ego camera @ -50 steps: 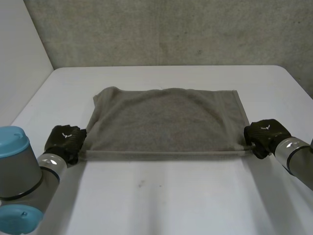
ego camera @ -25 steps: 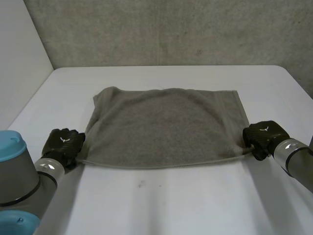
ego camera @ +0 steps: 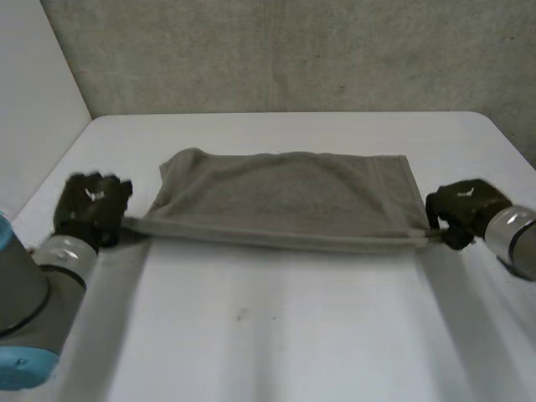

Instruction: Fold the towel.

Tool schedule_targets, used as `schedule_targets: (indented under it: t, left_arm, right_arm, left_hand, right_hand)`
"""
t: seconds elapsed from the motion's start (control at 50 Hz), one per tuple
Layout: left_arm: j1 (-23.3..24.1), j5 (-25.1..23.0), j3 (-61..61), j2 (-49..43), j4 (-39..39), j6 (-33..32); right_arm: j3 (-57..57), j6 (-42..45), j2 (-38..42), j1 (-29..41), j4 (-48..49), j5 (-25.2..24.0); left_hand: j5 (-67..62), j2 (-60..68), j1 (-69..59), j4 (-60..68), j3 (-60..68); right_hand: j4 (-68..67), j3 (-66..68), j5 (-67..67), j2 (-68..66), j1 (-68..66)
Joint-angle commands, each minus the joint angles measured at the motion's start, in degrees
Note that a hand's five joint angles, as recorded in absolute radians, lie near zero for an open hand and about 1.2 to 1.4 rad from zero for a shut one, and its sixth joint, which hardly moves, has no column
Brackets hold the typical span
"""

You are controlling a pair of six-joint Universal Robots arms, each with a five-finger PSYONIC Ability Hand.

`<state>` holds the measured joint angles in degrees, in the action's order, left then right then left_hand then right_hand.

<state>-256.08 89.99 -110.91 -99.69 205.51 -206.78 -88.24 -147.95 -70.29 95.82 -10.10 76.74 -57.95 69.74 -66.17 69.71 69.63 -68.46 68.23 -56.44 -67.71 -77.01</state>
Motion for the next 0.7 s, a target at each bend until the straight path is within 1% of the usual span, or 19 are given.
schedule_targets:
  t: [0.02,0.08,0.12,0.14,0.18,0.2,0.24,0.32,0.34,0.36,0.38,0.4,0.46,0.5,0.54,0.62,0.66,0.68,0.7]
  left_arm:
    - [1.37,-0.87,7.45,13.45,-11.77,-0.12]
    - [1.46,-1.75,9.4,15.14,-14.88,-0.21]
    - [1.46,-3.41,13.07,16.89,-21.09,-0.56]
    - [1.46,-3.42,13.09,16.9,-21.12,-0.56]
    - [1.46,-4.65,15.8,16.9,-28.03,-1.69]
    - [1.46,-4.65,15.81,16.9,-28.06,-1.7]
    - [1.63,-5.35,17.04,15.94,-33.84,-3.8]
    - [1.72,-5.36,17.13,12.18,-37.02,-6.61]
    - [1.72,-5.27,17.31,9.02,-37.2,-7.93]
    - [1.72,-5.27,17.31,8.99,-37.2,-7.94]
    - [1.72,-5.18,17.57,5.6,-37.03,-9.16]
    - [1.72,-5.09,18.27,1.82,-36.77,-10.13]
    - [1.81,-5.0,19.42,-2.0,-36.32,-10.84]
    - [1.81,-4.83,22.91,-9.08,-35.45,-11.37]
    - [1.81,-4.91,25.28,-12.16,-34.84,-11.37]
    - [1.9,-4.74,31.63,-17.11,-32.72,-11.37]
    - [2.07,-4.83,39.42,-19.91,-30.01,-10.67]
    - [2.07,-4.83,39.46,-19.93,-30.0,-10.67]
    - [2.25,-4.91,43.81,-20.62,-28.34,-10.23]
  right_arm:
    - [10.07,2.74,-5.2,-0.19,-13.78,-0.19]
    - [14.39,4.77,-7.57,-0.28,-18.53,-0.36]
    - [16.34,5.39,-8.99,-0.28,-20.22,-0.36]
    - [17.56,5.92,-10.21,-0.11,-21.36,-0.28]
    - [18.19,6.45,-11.28,0.07,-22.33,-0.27]
    - [18.19,7.23,-11.97,0.24,-23.38,-0.36]
    - [17.84,8.37,-11.98,0.25,-24.52,-0.45]
    - [15.04,11.36,-9.53,0.25,-26.11,-0.54]
    - [15.02,11.37,-9.52,0.25,-26.11,-0.54]
    - [14.59,11.98,-7.43,0.33,-26.03,-0.28]
    - [14.58,12.59,-4.71,0.33,-26.02,0.25]
    - [14.58,12.6,-4.68,0.33,-26.02,0.25]
    - [15.89,12.78,0.82,0.33,-25.94,0.43]
    - [17.22,12.51,3.49,0.33,-25.67,0.52]
    - [21.24,11.38,8.21,0.51,-23.84,0.87]
    - [27.03,8.57,12.17,1.56,-20.51,2.44]
    - [30.4,7.06,13.51,2.53,-18.47,3.42]
    - [33.88,5.67,14.38,3.49,-16.12,4.29]
    - [37.31,4.18,14.74,4.37,-13.22,5.08]
  left_hand:
    - [-12.05,10.26,-13.83,10.29,10.37]
    - [-12.05,10.26,-13.83,10.29,10.37]
    - [-12.05,10.26,-13.83,10.29,10.37]
    - [-12.05,10.26,-13.83,10.29,10.37]
    - [-12.05,10.26,-13.83,10.29,10.37]
    - [-12.05,10.26,-13.83,10.29,10.37]
    - [-12.05,10.26,-13.83,10.29,10.37]
    - [-12.05,10.26,-13.83,10.29,10.37]
    - [-12.05,10.26,-13.83,10.29,10.37]
    - [-12.05,10.26,-13.83,10.29,10.37]
    - [-12.05,10.26,-13.83,10.29,10.37]
    - [-12.05,10.26,-13.83,10.29,10.37]
    - [-12.05,10.26,-13.83,10.29,10.37]
    - [-12.05,10.26,-13.83,10.29,10.37]
    - [-12.05,10.26,-13.83,10.29,10.37]
    - [-12.05,10.26,-13.83,10.29,10.37]
    - [-12.05,10.26,-13.83,10.29,10.37]
    - [-12.05,10.26,-13.83,10.29,10.37]
    - [-12.05,10.26,-13.83,10.29,10.37]
  right_hand:
    - [-11.54,11.77,-13.56,-12.29,-2.99]
    - [-11.54,11.77,-13.56,-12.29,-2.99]
    - [-11.54,11.77,-13.56,-12.29,-2.99]
    - [-11.54,11.77,-13.56,-12.29,-2.99]
    - [-11.54,11.77,-13.56,-12.29,-2.99]
    - [-11.54,11.77,-13.56,-12.29,-2.99]
    - [-11.54,11.77,-13.56,-12.29,-2.99]
    - [-11.54,11.77,-13.56,-12.29,-2.99]
    - [-11.54,11.77,-13.56,-12.29,-2.99]
    - [-11.54,11.77,-13.56,-12.29,-2.99]
    - [-11.54,11.77,-13.56,-12.29,-2.99]
    - [-11.54,11.77,-13.56,-12.29,-2.99]
    - [-11.54,11.77,-13.56,-12.29,-2.99]
    - [-11.54,11.77,-13.56,-12.29,-2.99]
    - [-11.54,11.77,-13.56,-12.29,-2.99]
    - [-11.54,11.77,-13.56,-12.29,-2.99]
    - [-11.54,11.77,-13.56,-12.29,-2.99]
    - [-11.54,11.77,-13.56,-12.29,-2.99]
    - [-11.54,11.77,-13.56,-12.29,-2.99]
